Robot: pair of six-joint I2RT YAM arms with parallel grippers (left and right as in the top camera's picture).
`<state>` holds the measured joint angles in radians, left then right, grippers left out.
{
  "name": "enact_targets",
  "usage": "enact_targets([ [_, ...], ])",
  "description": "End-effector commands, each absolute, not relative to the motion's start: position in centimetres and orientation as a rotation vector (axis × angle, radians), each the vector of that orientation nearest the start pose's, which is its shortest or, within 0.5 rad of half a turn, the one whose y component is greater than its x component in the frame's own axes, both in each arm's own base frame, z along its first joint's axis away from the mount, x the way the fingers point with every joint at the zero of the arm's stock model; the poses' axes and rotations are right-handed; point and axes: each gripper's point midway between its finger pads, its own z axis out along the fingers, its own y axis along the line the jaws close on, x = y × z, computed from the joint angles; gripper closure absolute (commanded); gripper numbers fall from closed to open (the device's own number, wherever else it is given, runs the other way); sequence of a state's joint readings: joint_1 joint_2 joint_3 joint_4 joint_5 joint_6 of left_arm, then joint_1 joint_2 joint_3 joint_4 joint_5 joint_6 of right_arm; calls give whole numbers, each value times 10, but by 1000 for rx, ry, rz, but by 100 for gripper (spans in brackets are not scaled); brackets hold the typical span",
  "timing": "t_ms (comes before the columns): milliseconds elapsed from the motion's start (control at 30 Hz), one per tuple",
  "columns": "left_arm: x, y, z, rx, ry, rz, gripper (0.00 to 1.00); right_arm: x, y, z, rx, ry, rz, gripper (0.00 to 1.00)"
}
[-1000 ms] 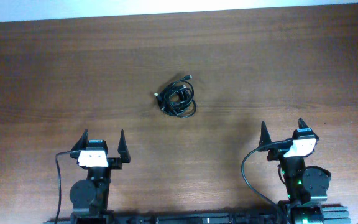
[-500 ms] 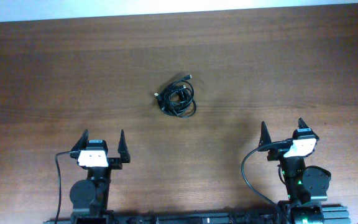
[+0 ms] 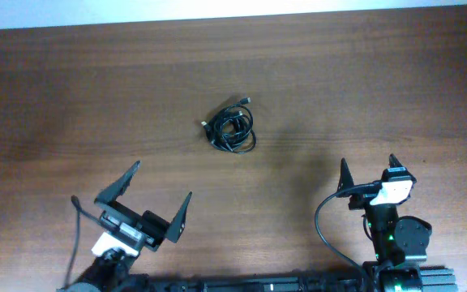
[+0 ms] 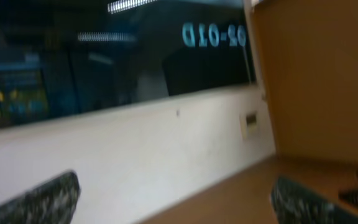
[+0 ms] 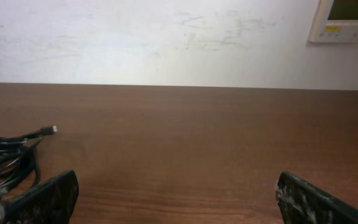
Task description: Untangle cables
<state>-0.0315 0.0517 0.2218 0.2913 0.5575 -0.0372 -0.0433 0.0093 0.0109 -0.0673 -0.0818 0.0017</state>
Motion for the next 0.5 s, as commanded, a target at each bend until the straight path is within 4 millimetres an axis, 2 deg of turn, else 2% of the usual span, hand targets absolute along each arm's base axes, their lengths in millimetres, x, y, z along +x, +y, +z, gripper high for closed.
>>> enact_targets([
  [0, 187, -96, 368, 554, 1207, -298, 1, 246, 1, 158, -11, 1641, 32, 1],
  [33, 217, -97, 360, 581, 1467, -327, 1, 246, 0, 158, -5, 1641, 25, 1],
  [67, 235, -98, 348, 576, 1608, -369, 1, 246, 0, 158, -6, 1639, 28, 1],
  [100, 248, -98, 339, 570, 1690, -398, 1, 246, 9, 165, -21, 1610, 97, 1],
  [133, 276, -108, 317, 592, 1819, -507, 1, 236, 57, 177, -97, 1580, 468, 1],
  [167, 286, -122, 307, 644, 1838, -628, 1, 220, 89, 175, -148, 1613, 744, 1],
  [200, 290, -136, 301, 701, 1824, -751, 1, 211, 102, 179, -148, 1618, 886, 1],
  [233, 299, -144, 293, 730, 1819, -832, 1, 212, 100, 184, -112, 1606, 906, 1],
  [267, 312, -143, 282, 692, 1869, -855, 1, 212, 99, 196, -135, 1550, 888, 1],
  [300, 323, -143, 277, 661, 1916, -883, 1, 209, 93, 234, -161, 1403, 822, 1],
  [333, 328, -142, 277, 646, 1944, -875, 1, 211, 82, 255, -114, 1346, 764, 1],
  [400, 348, -115, 284, 537, 2070, -656, 1, 206, 63, 301, -88, 1264, 596, 1],
  [467, 354, -79, 304, 417, 2162, -387, 1, 205, 47, 335, -62, 1317, 429, 1],
])
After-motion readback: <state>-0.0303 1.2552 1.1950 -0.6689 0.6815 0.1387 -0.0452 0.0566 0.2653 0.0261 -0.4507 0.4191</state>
